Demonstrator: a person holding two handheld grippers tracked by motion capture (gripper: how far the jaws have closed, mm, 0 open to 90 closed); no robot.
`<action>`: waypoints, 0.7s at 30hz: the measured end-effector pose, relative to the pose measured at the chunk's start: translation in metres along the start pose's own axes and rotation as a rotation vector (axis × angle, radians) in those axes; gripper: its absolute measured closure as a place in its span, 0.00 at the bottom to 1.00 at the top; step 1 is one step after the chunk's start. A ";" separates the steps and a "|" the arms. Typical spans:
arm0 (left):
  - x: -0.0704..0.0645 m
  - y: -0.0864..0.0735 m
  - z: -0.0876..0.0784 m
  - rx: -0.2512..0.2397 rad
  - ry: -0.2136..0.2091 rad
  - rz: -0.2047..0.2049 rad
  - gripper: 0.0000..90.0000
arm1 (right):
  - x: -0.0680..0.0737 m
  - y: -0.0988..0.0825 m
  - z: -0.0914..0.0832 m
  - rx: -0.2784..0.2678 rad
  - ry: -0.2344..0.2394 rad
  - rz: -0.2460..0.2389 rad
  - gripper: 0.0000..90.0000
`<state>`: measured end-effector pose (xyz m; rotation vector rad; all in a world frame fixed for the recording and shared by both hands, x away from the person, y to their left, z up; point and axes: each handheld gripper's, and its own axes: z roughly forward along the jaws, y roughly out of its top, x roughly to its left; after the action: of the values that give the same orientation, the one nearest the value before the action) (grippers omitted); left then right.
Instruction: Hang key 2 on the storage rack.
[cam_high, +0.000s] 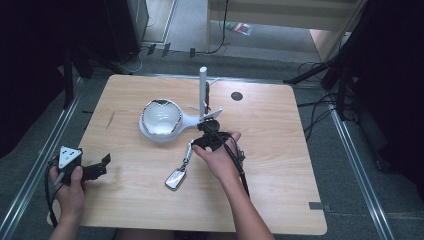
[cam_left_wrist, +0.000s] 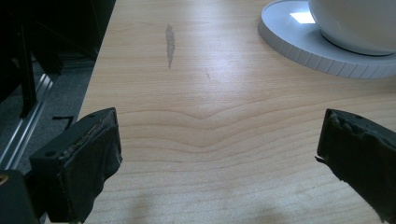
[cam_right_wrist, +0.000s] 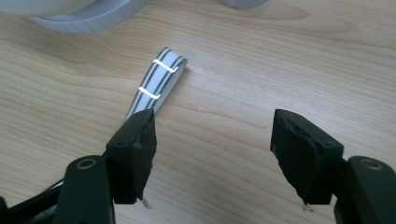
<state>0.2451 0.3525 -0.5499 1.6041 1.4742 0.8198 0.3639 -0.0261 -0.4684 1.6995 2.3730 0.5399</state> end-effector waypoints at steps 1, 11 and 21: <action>0.000 0.000 0.000 -0.001 0.001 0.001 0.00 | 0.001 0.000 0.001 -0.001 0.004 -0.010 0.36; -0.002 0.000 0.000 -0.006 0.010 0.011 0.00 | 0.021 -0.001 0.010 0.031 0.008 -0.009 0.34; -0.002 0.000 0.001 -0.006 0.011 0.009 0.00 | 0.034 -0.002 0.016 0.071 0.023 -0.016 0.36</action>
<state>0.2462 0.3507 -0.5501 1.6055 1.4726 0.8386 0.3564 0.0086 -0.4820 1.7112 2.4475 0.4803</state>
